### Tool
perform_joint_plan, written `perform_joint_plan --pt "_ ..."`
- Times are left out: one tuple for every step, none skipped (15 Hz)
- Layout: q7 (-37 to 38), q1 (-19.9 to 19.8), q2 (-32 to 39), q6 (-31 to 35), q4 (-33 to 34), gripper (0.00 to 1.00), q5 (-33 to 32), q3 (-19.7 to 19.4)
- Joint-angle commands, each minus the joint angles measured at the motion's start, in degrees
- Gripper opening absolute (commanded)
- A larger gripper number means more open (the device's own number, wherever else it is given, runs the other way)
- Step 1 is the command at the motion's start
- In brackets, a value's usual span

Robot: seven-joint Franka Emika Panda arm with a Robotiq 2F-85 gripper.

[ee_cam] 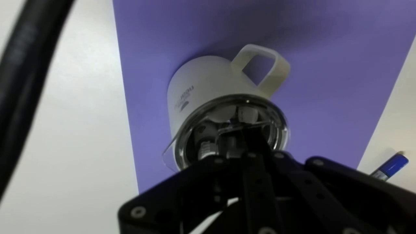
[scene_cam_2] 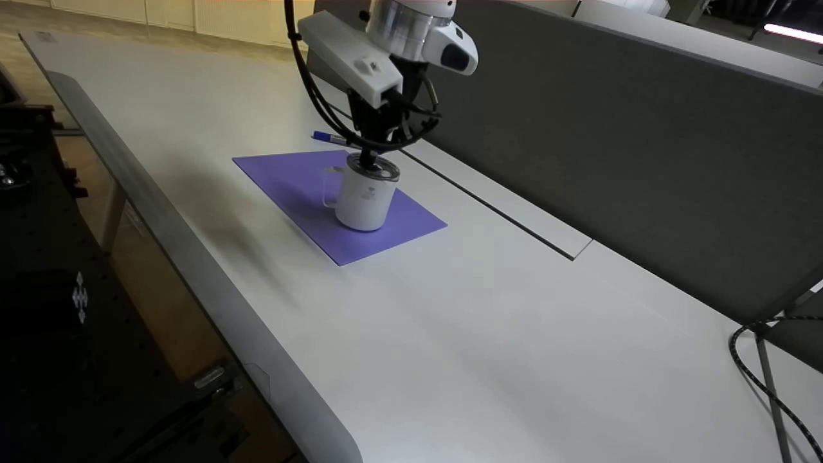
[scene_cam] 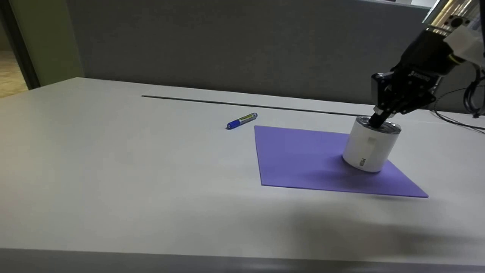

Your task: Move the black thing on the mug

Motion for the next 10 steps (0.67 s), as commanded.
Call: perform_joint_plan --pt "-0.17 -0.86 0.39 -1.68 2.12 0.0 -0.07 -0.57" --pt "0.07 -0.93 -0.32 -2.39 2.66 0.0 -0.06 -0.62" --pt "0.32 -1.0 -1.1 -3.45 3.3 0.0 -0.44 -0.76" --pt "1.46 -0.8 -1.95 -4.79 4.01 0.0 -2.1 -1.36" --pt "2.34 -0.77 -2.62 -6.64 4.86 0.0 -3.74 -1.96" --pt "3.51 -0.74 -3.69 -9.24 5.72 0.0 -6.02 -2.85" --pt "4.64 -3.17 -4.51 -11.25 6.59 0.0 -8.39 -1.03" --pt "6.2 -3.28 -5.18 -14.2 7.57 0.0 -11.45 -1.59" --pt "8.01 -3.6 -5.64 -17.65 8.65 0.0 -14.92 -1.85" --pt "10.33 -3.93 -6.15 -21.82 9.97 0.0 -18.43 -2.05"
